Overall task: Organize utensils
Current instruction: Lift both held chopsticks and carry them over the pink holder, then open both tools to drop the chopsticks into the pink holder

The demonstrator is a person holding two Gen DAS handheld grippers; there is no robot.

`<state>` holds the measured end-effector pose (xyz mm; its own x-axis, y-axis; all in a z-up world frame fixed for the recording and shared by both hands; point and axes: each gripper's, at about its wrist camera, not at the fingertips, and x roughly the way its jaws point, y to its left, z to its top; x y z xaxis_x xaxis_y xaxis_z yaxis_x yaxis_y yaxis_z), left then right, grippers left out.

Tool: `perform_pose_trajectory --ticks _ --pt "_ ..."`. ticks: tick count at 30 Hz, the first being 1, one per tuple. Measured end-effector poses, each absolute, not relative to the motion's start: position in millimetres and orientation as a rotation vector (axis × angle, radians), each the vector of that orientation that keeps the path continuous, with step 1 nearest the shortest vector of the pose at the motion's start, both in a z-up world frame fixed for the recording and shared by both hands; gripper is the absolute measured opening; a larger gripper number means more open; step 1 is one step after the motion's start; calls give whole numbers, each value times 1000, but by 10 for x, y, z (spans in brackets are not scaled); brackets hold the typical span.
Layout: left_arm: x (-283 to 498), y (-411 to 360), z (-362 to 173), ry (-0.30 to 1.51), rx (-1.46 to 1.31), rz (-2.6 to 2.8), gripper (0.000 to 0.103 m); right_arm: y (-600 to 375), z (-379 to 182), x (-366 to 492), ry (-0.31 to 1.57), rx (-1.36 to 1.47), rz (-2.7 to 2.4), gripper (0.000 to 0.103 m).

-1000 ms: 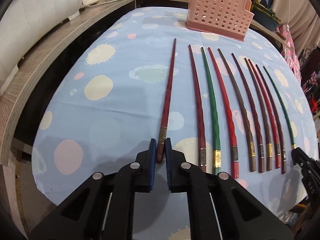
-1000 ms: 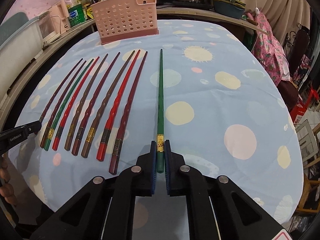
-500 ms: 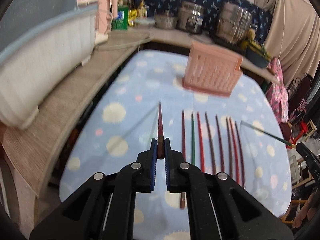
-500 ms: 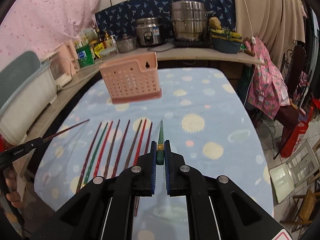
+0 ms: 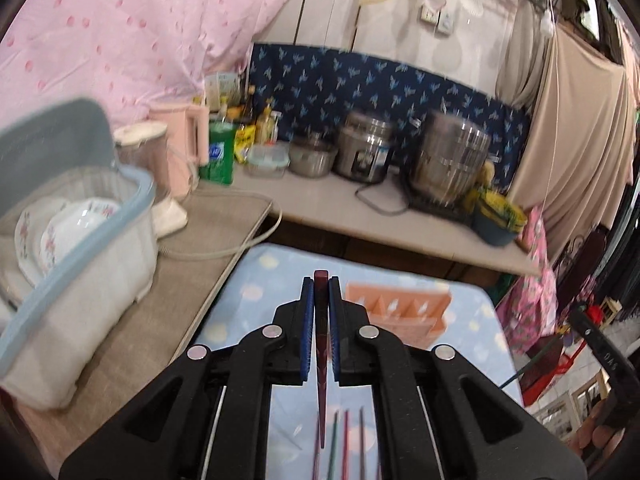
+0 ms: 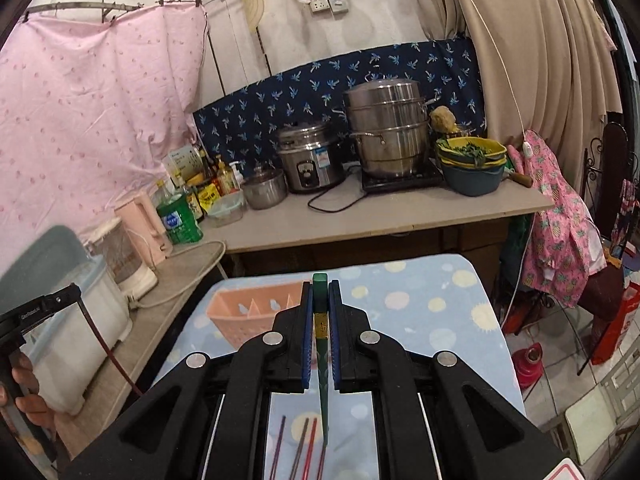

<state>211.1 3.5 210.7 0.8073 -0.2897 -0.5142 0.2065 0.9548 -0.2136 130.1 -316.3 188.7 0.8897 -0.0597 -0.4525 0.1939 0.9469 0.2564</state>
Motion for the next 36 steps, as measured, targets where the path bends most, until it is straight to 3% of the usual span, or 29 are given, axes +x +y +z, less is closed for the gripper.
perform_pose_trajectory --ticks 10,25,27,29,34,36 --pt "2746 -320 2633 403 -223 -272 7 -3238 2327 2125 351 315 -106 7" --pt "3333 -520 1734 552 -211 -244 7 -3270 1455 2704 523 314 -112 9" --pt "3334 -492 1675 568 -210 -238 14 -3269 1447 2666 519 313 -121 15" --pt "3309 -465 1650 583 -203 -221 32 -3279 1492 2598 504 322 -126 25" --pt "3081 -335 1702 572 -187 -197 48 -3236 1646 2303 461 319 -133 43" --pt "2937 -281 1712 573 -169 -196 54 -3205 1695 2147 456 318 -122 44"
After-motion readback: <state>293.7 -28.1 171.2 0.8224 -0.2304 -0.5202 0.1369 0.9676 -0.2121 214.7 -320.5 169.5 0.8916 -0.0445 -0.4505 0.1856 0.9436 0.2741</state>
